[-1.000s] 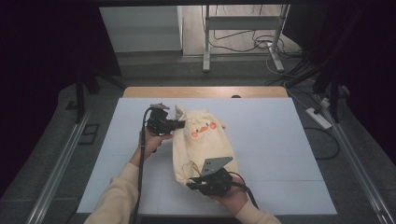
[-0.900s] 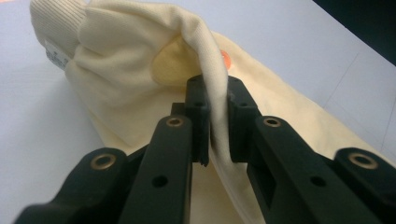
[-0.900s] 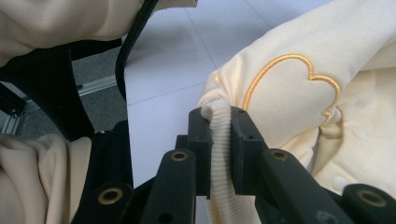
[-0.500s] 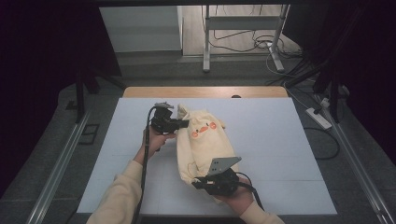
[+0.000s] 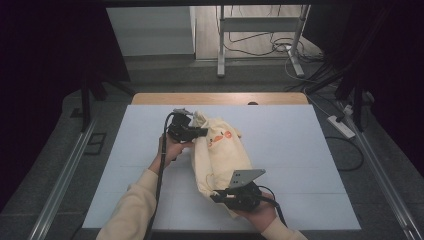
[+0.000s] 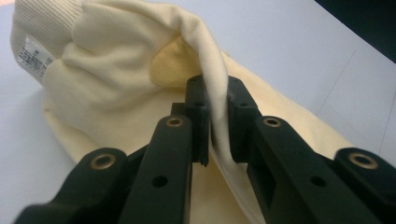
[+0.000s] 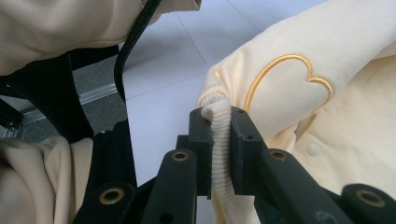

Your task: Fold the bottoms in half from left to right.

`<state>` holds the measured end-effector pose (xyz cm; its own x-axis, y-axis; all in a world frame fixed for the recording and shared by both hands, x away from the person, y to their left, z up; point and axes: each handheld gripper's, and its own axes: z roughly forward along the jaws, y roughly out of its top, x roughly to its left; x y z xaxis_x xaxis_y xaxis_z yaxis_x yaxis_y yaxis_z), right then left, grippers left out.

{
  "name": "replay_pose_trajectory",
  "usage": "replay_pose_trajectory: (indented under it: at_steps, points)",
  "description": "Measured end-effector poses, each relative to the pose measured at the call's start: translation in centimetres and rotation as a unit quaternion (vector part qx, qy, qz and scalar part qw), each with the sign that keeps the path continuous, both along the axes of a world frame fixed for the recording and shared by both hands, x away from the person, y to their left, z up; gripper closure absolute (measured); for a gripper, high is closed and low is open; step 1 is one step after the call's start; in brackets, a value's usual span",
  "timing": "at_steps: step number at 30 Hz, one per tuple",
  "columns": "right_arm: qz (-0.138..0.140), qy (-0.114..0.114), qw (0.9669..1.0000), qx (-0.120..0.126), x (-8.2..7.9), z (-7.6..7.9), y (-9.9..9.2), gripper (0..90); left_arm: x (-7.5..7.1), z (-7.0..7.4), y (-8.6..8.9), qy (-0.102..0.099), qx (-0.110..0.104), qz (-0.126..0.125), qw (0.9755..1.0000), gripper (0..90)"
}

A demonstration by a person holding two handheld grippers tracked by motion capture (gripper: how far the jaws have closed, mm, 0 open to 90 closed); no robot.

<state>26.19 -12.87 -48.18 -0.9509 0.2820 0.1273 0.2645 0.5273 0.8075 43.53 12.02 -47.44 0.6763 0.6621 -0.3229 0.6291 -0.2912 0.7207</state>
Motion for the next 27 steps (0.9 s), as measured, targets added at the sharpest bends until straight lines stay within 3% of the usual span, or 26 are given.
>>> replay_pose_trajectory:
  at_steps: [27]
  points:
    - [-0.031, 0.006, 0.9995, 0.004, -0.1, -0.4, -2.6, 81.3, 1.1, -1.4, -3.4, 0.016, 0.024, -0.010, 0.9995, 81.2]
